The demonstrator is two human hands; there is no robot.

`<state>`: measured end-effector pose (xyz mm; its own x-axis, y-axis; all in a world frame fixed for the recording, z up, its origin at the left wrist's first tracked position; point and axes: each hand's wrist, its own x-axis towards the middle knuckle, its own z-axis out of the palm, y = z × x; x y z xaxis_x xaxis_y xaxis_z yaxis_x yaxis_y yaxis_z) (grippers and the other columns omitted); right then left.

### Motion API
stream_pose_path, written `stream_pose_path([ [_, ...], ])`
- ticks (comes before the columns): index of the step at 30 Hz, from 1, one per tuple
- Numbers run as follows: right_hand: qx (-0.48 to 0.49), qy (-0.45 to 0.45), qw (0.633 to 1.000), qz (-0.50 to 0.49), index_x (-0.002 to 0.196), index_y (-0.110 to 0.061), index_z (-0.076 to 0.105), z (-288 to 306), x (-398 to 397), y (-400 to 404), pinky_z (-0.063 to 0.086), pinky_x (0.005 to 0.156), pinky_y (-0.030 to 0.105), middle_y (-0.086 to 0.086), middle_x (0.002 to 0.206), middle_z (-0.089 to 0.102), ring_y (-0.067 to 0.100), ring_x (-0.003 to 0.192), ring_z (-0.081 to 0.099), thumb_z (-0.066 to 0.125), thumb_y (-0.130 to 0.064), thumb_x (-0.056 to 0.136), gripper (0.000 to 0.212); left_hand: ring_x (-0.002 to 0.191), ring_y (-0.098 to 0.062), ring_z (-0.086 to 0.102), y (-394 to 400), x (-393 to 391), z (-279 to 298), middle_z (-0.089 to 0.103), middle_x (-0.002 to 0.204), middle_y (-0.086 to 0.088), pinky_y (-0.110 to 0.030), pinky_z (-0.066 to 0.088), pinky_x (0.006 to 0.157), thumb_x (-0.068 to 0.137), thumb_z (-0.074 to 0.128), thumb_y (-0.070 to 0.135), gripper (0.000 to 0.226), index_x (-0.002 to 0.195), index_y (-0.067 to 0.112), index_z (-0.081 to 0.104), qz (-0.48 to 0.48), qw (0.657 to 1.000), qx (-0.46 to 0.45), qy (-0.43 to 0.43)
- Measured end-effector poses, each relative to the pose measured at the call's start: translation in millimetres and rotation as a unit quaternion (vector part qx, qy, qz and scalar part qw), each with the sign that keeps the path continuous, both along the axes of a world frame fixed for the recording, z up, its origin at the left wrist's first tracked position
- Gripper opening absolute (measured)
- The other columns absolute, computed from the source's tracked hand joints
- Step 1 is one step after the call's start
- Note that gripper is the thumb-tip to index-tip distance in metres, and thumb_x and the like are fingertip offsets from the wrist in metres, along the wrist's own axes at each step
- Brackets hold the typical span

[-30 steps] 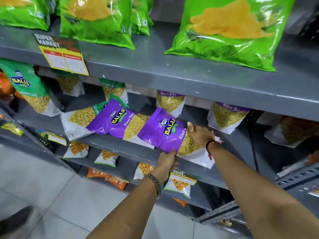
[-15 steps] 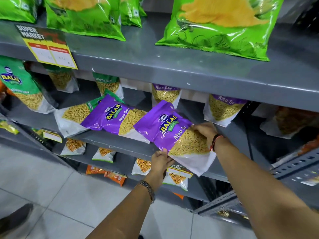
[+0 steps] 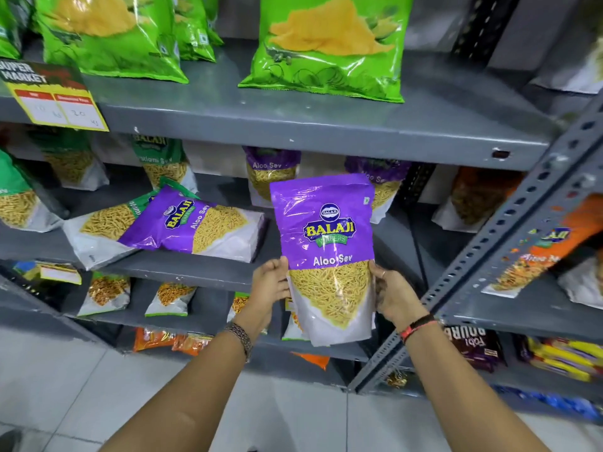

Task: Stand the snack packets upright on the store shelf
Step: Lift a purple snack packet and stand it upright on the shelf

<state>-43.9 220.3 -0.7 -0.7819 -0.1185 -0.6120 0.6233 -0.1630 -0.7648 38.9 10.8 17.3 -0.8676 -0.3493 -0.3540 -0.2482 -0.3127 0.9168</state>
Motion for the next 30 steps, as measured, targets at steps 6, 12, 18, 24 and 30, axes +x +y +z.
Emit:
stream_pose_path([
  [6,-0.033,0.002,0.999,-0.035,0.081,-0.012,0.065,-4,16,18,0.043,0.072,0.030,-0.007,0.052,0.069,0.018,0.074,0.057,0.059,-0.026,0.085,0.016,0.059,-0.010,0.070,4,-2,3,0.072,0.085,-0.004,-0.020,0.055,0.053,0.093,0.050,0.028,0.019,0.088,0.011,0.056,-0.054,0.998,-0.045,0.007],
  [12,-0.031,0.047,0.997,-0.060,0.081,-0.017,0.065,4,1,16,0.041,0.065,0.028,-0.010,0.055,0.068,0.010,0.063,0.059,0.053,-0.023,0.088,0.015,0.072,-0.018,0.066,6,-26,17,0.069,0.095,-0.009,-0.020,0.056,0.055,0.094,0.048,0.024,0.014,0.093,0.011,0.054,-0.059,0.996,-0.065,0.021],
  [18,-0.043,0.122,0.980,-0.154,0.070,-0.018,0.064,23,-34,11,0.044,0.060,0.024,-0.005,0.056,0.062,0.011,0.060,0.054,0.050,-0.006,0.085,0.024,0.078,-0.015,0.060,13,-74,42,0.063,0.085,0.000,-0.024,0.053,0.065,0.095,0.044,0.016,0.023,0.073,0.020,0.050,-0.061,0.992,-0.098,0.048],
  [24,-0.030,0.131,0.970,-0.201,0.070,-0.019,0.062,27,-68,2,0.047,0.050,0.015,-0.009,0.059,0.068,0.010,0.066,0.058,0.051,0.002,0.086,0.028,0.082,-0.016,0.055,23,-120,38,0.059,0.077,0.004,-0.036,0.050,0.083,0.094,0.046,0.018,0.023,0.073,0.022,0.051,-0.014,0.995,-0.094,0.023],
  [30,-0.027,0.143,0.970,-0.196,0.078,-0.019,0.061,17,-65,0,0.050,0.082,0.027,0.002,0.087,0.063,0.016,0.085,0.058,0.058,-0.007,0.087,0.015,0.100,-0.018,0.055,25,-122,19,0.059,0.103,-0.003,-0.030,0.048,0.083,0.093,0.047,0.029,0.020,0.104,0.014,0.056,0.000,0.998,-0.068,0.017],
])
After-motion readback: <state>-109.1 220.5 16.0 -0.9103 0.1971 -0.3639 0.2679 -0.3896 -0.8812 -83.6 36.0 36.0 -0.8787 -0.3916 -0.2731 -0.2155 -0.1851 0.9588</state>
